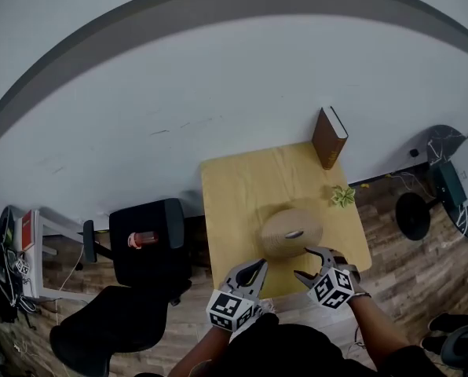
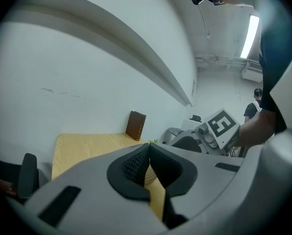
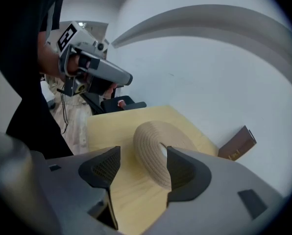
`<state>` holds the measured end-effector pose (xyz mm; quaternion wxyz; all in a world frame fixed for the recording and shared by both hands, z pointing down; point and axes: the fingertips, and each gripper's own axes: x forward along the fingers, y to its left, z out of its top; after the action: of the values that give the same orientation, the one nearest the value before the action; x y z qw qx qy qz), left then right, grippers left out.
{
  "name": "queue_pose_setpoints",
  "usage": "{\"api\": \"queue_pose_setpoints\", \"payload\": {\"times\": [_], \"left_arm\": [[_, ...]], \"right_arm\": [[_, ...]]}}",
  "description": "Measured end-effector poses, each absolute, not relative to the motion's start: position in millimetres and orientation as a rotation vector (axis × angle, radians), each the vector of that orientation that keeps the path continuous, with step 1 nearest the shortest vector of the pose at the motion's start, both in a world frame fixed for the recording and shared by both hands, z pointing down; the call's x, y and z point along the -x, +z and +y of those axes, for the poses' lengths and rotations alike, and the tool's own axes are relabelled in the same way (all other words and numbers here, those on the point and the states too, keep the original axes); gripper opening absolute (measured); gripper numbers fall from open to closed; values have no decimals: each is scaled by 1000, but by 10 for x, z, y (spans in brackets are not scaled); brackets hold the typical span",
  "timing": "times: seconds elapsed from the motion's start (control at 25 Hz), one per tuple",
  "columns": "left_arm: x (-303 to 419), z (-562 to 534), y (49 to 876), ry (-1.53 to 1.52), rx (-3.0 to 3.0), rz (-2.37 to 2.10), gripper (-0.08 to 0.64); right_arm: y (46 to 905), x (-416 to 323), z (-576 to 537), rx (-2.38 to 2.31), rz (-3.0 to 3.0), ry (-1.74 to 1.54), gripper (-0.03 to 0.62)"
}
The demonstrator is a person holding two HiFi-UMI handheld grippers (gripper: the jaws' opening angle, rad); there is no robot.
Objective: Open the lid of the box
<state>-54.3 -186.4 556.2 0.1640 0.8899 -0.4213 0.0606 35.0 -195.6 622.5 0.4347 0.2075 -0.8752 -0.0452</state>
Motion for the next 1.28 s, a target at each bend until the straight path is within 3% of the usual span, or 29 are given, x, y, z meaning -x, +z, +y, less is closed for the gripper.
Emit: {"api": "queue_pose_setpoints", "payload": {"times": [0.68,1.08,1.28], "left_arm": [[908,-2295,5537,17,-2412,-1294,18],[856,-2296,5572,-27,-2354,-1387,18],[856,-2250,5624,-19,-2323,-1403,18]], "right_arm": [[6993,-219,-2362,7,-1874,-294,385],[7160,-250,-2334,119,-1860,-298,381],[7155,-230,-2361,132,-1857,-314,314]]}}
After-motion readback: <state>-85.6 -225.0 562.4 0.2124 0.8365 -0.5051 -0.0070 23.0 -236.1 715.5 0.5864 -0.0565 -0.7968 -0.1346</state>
